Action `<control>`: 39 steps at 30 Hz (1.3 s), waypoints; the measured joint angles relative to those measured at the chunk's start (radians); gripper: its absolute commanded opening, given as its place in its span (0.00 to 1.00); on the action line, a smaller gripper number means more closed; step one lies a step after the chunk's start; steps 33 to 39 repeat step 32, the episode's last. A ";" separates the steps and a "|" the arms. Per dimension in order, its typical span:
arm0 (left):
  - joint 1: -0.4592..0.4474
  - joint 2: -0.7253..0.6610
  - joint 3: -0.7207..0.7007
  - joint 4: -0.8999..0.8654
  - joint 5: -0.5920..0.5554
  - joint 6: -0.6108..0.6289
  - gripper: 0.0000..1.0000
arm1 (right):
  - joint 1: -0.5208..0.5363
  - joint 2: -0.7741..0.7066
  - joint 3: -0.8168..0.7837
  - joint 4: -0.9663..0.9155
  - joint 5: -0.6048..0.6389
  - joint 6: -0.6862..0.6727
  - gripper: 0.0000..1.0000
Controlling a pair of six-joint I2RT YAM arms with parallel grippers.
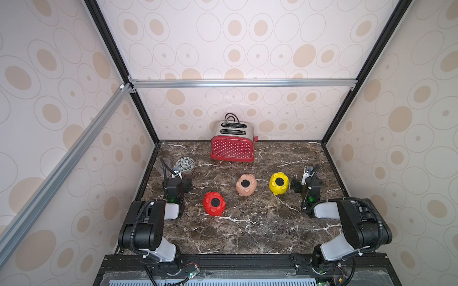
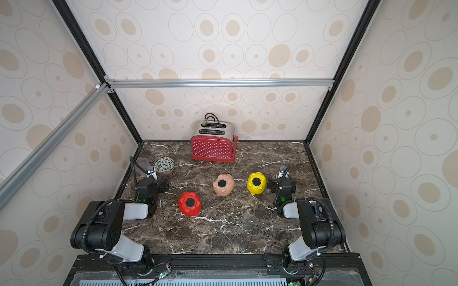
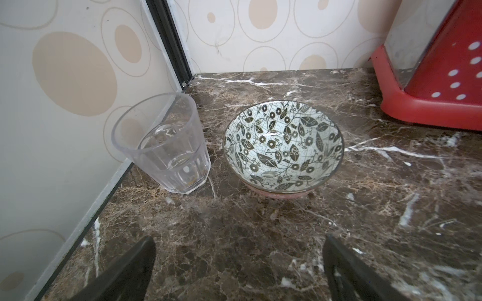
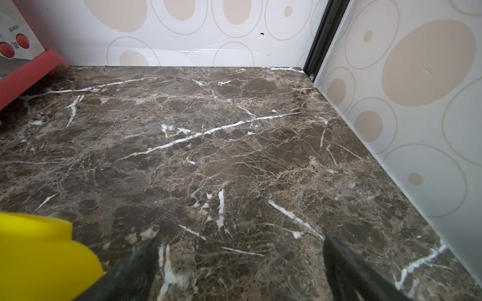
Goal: Close piggy banks
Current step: Reset both arms
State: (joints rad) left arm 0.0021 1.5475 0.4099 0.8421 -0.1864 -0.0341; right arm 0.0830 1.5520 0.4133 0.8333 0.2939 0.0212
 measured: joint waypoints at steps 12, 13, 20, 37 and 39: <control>0.000 0.000 0.000 -0.002 0.003 0.000 0.99 | 0.000 0.000 0.000 -0.003 -0.005 0.000 1.00; 0.000 0.000 0.000 -0.002 0.003 0.000 0.99 | 0.000 0.000 0.000 -0.003 -0.005 0.000 1.00; 0.000 0.000 0.000 -0.002 0.003 0.000 0.99 | 0.000 0.000 0.000 -0.003 -0.006 0.000 1.00; 0.009 0.001 0.008 -0.018 0.019 -0.003 0.99 | 0.000 0.000 0.000 -0.003 -0.006 0.000 1.00; 0.009 0.001 0.008 -0.018 0.019 -0.003 0.99 | 0.000 0.000 0.000 -0.003 -0.006 0.000 1.00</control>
